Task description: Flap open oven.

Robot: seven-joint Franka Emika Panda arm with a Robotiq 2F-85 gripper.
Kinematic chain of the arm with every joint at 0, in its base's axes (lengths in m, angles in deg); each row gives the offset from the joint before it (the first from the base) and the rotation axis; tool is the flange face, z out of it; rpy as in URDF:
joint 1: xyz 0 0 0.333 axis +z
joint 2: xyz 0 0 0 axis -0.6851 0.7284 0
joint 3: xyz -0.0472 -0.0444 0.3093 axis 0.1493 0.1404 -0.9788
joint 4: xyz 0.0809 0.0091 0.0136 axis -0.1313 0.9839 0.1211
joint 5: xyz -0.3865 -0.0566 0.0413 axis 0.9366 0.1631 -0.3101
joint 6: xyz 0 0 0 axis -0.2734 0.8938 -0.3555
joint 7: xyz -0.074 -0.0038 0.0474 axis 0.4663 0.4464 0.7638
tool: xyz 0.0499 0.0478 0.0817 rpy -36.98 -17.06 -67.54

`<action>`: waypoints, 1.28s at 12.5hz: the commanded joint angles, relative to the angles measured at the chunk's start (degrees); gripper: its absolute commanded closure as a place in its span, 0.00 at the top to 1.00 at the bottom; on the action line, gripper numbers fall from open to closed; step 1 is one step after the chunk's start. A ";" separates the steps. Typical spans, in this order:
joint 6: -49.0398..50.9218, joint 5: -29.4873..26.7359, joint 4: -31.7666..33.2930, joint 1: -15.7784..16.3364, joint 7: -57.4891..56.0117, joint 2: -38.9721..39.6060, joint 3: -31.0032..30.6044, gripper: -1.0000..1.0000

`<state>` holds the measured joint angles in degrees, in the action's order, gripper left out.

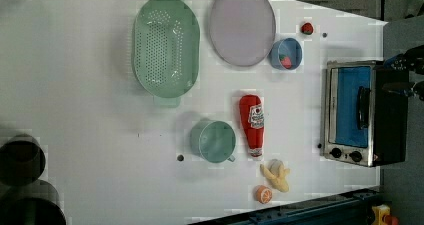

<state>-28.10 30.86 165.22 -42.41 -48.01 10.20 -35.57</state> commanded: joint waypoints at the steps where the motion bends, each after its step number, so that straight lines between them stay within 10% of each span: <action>1: 4.39 0.25 11.55 -1.43 -1.85 -16.57 3.18 0.79; 3: 4.34 0.25 11.55 -1.43 -1.85 -16.57 3.18 1.00; 7: 4.33 0.25 11.55 -1.43 -1.85 -16.56 3.20 1.00; 14: 4.32 0.27 12.15 -1.73 -1.85 -16.46 4.01 0.22; 16: 4.27 0.29 13.09 -2.25 -2.77 -16.27 5.12 0.17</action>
<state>-23.89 30.86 178.25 -43.96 -48.71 -4.67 -31.41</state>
